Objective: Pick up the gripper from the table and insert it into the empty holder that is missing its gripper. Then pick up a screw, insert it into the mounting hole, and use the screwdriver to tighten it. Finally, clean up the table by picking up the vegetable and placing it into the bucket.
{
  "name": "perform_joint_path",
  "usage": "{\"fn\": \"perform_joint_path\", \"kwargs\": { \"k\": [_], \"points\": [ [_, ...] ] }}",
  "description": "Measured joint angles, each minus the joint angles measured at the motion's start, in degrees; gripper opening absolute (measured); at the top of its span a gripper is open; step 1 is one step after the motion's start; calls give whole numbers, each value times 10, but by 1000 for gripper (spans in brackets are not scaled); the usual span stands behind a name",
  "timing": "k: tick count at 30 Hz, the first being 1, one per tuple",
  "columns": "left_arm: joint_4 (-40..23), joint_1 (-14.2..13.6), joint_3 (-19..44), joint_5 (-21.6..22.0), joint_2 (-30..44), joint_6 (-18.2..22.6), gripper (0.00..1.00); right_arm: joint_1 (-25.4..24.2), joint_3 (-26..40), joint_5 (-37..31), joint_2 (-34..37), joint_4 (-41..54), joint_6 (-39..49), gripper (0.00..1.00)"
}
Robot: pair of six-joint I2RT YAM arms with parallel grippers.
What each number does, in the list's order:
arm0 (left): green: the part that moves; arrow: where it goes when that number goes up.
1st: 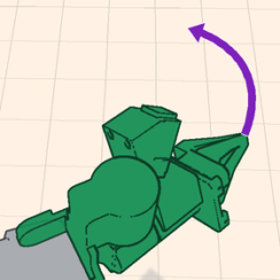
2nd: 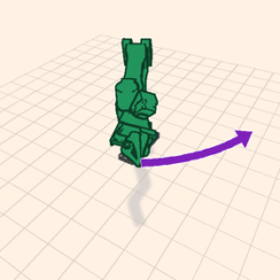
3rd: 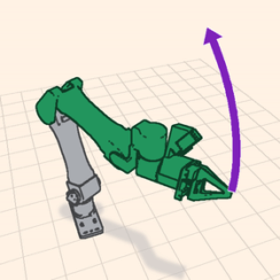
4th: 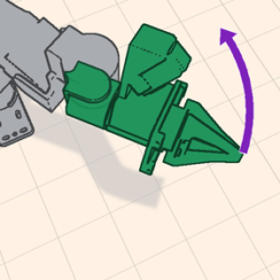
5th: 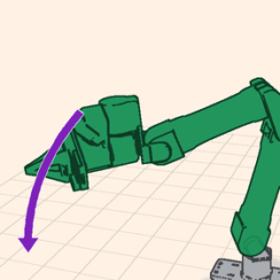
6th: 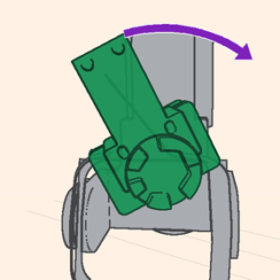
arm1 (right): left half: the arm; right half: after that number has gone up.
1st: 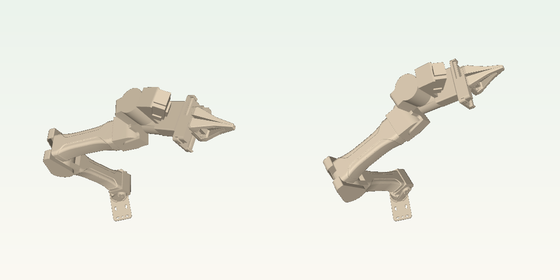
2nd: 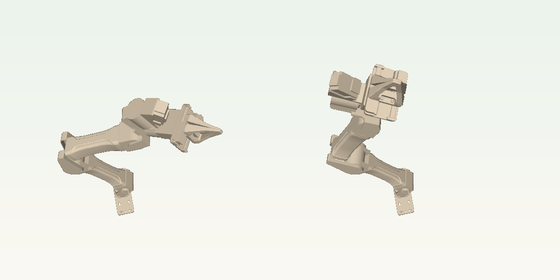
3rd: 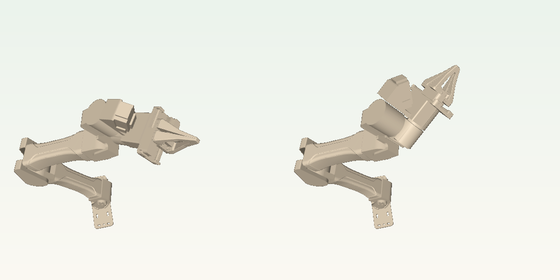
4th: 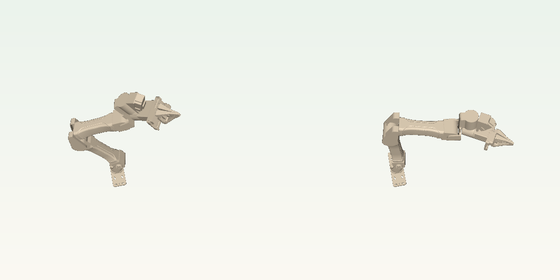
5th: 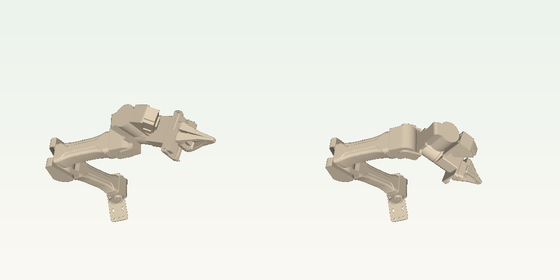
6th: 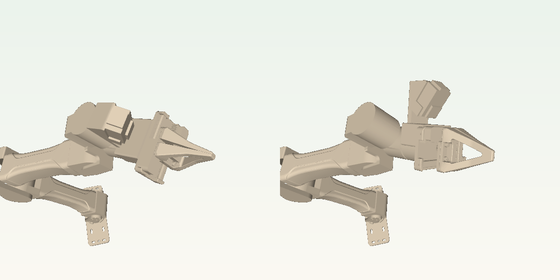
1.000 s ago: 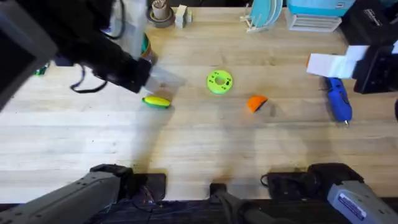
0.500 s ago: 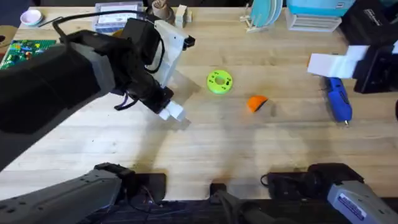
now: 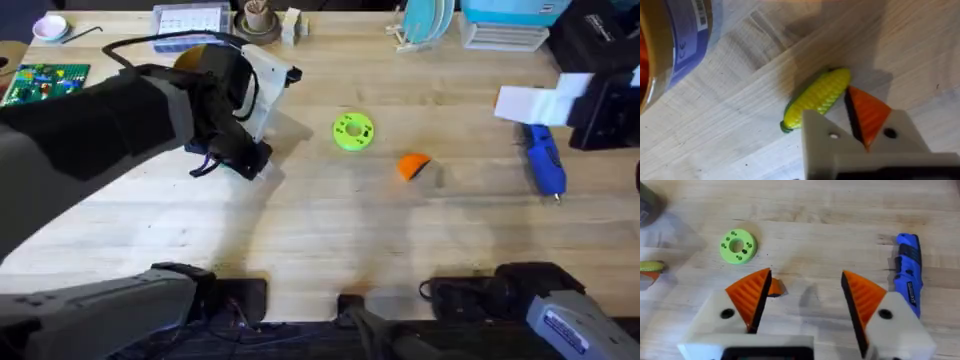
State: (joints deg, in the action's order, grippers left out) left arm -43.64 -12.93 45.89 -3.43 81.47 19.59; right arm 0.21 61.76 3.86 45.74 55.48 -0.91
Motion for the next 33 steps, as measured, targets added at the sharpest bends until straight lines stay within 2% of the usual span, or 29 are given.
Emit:
{"fn": "perform_joint_path", "kwargs": {
  "k": [2, 8, 17, 21, 27, 31, 32, 33],
  "points": [
    [0, 0, 0, 1, -1, 1, 6, 0, 0, 0, 0, 0, 0, 894],
    [-32, 0, 9, 0, -17, 1, 4, 0, 0, 0, 0, 0, 0, 894],
    [-123, 0, 115, -6, -106, -22, 4, 0, 0, 0, 0, 0, 0, 894],
    [-102, 0, 135, -10, -175, -47, 4, 0, 0, 0, 0, 0, 0, 894],
    [-51, -14, 136, -15, -300, -107, 4, 0, 0, 0, 0, 0, 0, 896],
    [-14, -22, 138, -20, -355, -150, 8, 0, 0, 0, 0, 0, 0, 894],
    [-5, -22, 139, -22, -362, -158, 80, 0, 0, 0, 0, 0, 0, 894],
    [5, -22, 139, -28, -368, -169, 245, 0, 0, 0, 0, 0, 0, 894]
  ]
}}
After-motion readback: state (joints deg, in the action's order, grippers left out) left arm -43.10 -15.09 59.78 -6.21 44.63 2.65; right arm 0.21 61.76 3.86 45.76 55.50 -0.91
